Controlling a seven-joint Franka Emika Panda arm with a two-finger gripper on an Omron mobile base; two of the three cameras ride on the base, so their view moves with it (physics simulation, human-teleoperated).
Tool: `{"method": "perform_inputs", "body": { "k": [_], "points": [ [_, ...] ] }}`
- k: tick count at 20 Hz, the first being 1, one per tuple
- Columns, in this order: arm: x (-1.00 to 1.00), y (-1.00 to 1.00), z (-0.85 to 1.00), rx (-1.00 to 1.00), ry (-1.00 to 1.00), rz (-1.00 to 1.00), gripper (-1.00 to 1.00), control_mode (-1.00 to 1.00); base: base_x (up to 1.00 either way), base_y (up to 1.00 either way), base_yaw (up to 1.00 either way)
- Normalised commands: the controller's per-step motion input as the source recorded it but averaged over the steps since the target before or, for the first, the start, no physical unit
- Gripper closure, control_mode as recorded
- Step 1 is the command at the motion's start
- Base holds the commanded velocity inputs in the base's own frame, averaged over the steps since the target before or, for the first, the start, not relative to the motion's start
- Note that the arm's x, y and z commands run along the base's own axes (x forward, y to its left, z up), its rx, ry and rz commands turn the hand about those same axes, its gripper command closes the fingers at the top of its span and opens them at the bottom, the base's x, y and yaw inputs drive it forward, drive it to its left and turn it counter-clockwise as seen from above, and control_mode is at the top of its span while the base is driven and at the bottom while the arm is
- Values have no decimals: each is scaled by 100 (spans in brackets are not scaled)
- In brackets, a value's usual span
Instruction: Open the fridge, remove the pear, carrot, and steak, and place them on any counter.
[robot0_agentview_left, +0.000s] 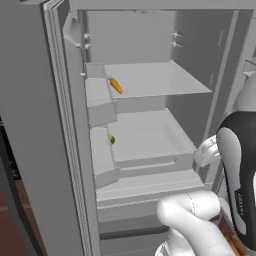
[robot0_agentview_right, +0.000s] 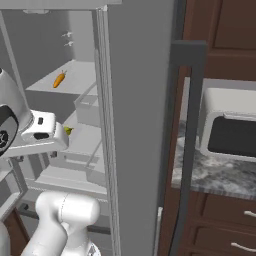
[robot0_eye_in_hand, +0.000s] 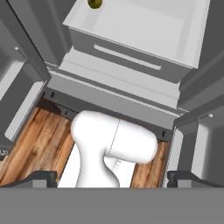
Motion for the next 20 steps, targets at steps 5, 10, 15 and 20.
{"method": "perform_inputs", "body": {
  "k": [5,10,15,20],
  "points": [
    [0,0,0,0,0,0,-100,100,56,19,7],
    [0,0,0,0,0,0,-100,100,57,10,5],
    [47,20,-32,1,0,1,-100,-100,24,6,3],
    [44,17,12,3,0,0,-100,-100,0,0,0]
  ]
}}
